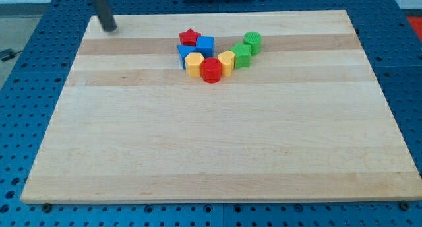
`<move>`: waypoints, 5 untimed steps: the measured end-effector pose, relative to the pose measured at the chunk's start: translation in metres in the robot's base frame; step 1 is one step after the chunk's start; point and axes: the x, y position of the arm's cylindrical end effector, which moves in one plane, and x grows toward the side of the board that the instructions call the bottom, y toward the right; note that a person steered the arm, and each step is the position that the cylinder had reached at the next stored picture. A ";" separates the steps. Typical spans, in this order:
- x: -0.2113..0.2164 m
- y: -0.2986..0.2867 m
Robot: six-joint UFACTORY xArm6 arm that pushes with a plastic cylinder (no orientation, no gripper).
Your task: Slightly move the blue cube and blue triangle to the left
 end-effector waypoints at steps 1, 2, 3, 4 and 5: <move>-0.011 0.029; -0.011 0.124; 0.000 0.190; 0.021 0.201; 0.046 0.204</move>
